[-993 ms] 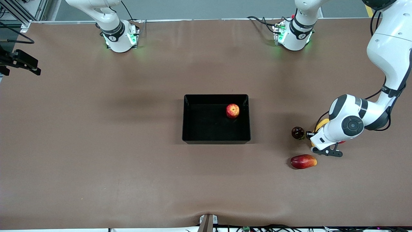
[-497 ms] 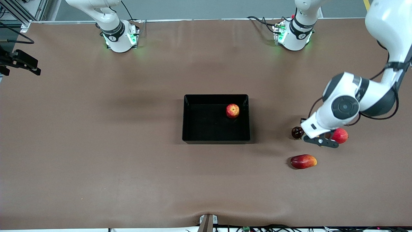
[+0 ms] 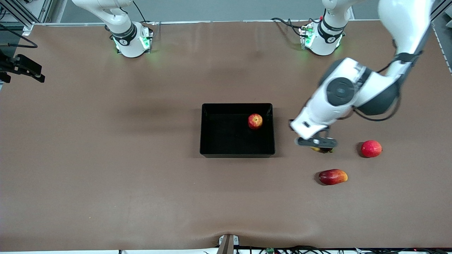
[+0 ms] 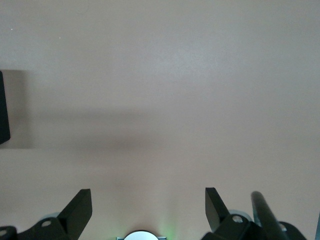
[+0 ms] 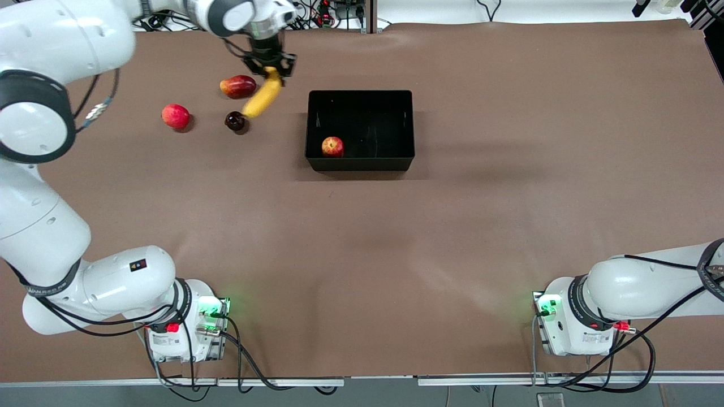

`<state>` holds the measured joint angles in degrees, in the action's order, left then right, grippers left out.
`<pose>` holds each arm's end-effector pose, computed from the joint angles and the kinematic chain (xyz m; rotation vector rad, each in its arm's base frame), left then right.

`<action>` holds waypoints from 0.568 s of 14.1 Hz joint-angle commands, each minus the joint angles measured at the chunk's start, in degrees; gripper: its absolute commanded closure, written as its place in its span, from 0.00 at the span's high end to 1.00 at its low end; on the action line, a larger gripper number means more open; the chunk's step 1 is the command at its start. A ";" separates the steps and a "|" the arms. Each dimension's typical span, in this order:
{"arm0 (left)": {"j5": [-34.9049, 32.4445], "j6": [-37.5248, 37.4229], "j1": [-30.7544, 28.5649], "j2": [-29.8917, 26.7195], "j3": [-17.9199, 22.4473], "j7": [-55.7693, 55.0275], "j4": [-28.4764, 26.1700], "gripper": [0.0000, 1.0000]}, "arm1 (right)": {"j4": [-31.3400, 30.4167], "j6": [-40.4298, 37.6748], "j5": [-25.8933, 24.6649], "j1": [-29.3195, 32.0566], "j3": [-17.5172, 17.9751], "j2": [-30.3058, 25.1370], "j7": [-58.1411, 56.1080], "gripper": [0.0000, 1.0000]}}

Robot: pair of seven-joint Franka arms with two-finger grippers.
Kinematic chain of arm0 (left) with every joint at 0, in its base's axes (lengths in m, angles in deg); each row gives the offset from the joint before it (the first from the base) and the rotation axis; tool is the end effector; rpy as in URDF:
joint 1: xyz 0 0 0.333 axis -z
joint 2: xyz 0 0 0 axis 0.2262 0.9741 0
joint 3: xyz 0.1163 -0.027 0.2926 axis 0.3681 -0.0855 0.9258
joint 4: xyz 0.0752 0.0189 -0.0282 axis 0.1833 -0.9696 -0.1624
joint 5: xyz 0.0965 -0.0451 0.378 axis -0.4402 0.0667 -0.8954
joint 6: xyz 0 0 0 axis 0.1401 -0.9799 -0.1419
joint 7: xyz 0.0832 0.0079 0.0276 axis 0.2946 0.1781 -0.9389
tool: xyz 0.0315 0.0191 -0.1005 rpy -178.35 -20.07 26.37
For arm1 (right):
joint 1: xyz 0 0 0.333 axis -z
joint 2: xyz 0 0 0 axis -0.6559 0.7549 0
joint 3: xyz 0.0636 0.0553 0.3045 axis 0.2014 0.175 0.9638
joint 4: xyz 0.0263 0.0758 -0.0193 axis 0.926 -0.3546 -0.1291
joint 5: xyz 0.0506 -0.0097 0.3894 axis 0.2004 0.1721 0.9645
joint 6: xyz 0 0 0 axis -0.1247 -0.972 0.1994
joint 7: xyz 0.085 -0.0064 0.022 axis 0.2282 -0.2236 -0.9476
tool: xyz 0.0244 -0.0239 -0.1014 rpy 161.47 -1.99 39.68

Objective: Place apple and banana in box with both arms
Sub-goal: 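Carry the banana with the left gripper over the black tray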

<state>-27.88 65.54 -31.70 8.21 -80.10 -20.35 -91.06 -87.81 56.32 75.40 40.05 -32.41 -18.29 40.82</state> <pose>0.5790 -0.2889 0.3938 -3.1238 0.0508 0.0826 0.5224 -0.0299 0.6573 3.0970 0.0402 -0.1000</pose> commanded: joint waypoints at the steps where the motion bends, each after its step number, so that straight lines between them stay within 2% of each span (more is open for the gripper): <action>1: 0.29 -1.49 9.36 6.49 1.72 -9.34 8.37 0.00 | 0.10 -0.06 0.93 0.76 0.30 -0.17 -0.04 1.00; 3: 0.47 -1.41 17.79 9.13 6.63 -14.53 13.47 0.00 | 0.10 -0.06 0.93 0.84 0.30 -0.17 -0.04 1.00; 5: 0.64 -0.71 26.32 10.10 13.39 -17.27 16.21 0.00 | 0.10 -0.15 0.93 1.11 0.30 -0.17 0.05 1.00; 8: 1.26 4.46 32.94 12.38 19.13 -19.21 18.68 0.00 | 0.10 -0.23 1.01 1.20 0.30 -0.17 -0.04 1.00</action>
<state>-27.73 67.70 -1.67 18.69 -63.77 -38.82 -75.95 -87.83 56.31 75.41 40.27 -32.49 -18.28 40.82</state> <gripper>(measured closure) 0.604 0.000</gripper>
